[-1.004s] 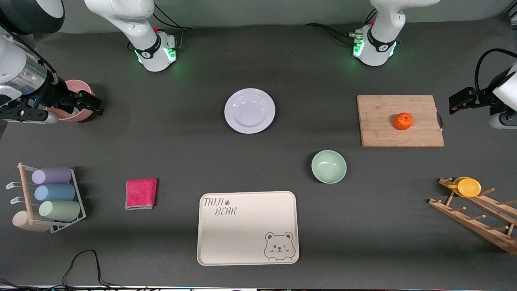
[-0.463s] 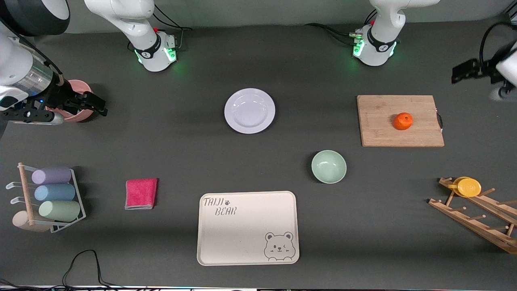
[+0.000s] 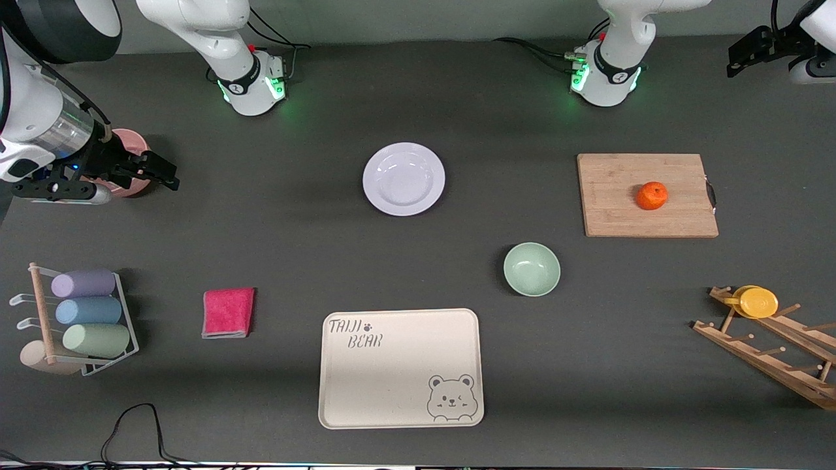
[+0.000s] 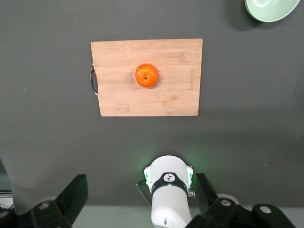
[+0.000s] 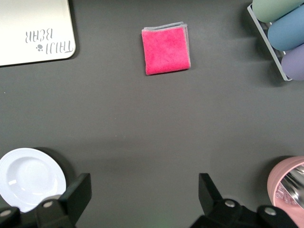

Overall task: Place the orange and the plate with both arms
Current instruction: 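Lower the left gripper over the orange while the right gripper reaches forward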

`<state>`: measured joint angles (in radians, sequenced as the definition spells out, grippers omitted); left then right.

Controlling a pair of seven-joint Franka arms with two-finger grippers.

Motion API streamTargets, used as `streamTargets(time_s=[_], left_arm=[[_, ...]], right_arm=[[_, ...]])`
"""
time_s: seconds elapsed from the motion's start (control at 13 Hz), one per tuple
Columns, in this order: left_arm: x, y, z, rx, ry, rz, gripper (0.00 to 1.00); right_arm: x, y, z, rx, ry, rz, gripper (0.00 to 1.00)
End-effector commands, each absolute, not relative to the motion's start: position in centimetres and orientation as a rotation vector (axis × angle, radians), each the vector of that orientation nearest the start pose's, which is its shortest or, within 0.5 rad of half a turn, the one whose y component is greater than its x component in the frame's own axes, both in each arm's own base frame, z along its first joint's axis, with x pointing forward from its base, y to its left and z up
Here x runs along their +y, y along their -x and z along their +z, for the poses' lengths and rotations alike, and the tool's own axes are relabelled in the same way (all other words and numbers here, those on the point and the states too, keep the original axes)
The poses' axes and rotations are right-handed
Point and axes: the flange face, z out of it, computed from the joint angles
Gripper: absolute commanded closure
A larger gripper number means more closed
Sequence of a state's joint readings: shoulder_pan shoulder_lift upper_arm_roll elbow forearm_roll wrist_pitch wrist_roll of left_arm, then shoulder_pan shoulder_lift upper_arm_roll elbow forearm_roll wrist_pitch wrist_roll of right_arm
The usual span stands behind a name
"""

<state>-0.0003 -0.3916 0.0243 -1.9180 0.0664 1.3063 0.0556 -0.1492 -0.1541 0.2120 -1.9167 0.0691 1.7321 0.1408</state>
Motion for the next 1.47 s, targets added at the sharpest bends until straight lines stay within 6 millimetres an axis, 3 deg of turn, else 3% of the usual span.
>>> streamTargets(time_s=[0.0,0.31,0.77,1.0,1.16,1.39], left_arm=[[1.9,-40.6,60.3,0.012,3.065,0.335,0.00],[2.0,-41.5,52.3,0.021,3.071,0.293,0.00],[4.6,-40.9,37.7,-0.051,3.090,0.254,0.00],[4.6,-41.2,32.3,-0.048,3.090,0.304,0.00],[4.4,-40.9,29.7,-0.086,3.089,0.319,0.01],[3.5,-38.9,25.9,-0.097,3.098,0.233,0.01]], right_arm=[[5.9,-51.0,54.8,0.190,3.086,0.037,0.00],[6.3,-51.4,54.0,0.190,3.082,0.026,0.00],[6.2,-51.6,52.6,0.226,3.027,0.043,0.00],[6.2,-51.4,51.5,0.258,2.974,0.070,0.00],[6.2,-51.4,51.1,0.262,2.973,0.068,0.00],[6.3,-51.2,49.2,0.295,2.935,0.059,0.00]])
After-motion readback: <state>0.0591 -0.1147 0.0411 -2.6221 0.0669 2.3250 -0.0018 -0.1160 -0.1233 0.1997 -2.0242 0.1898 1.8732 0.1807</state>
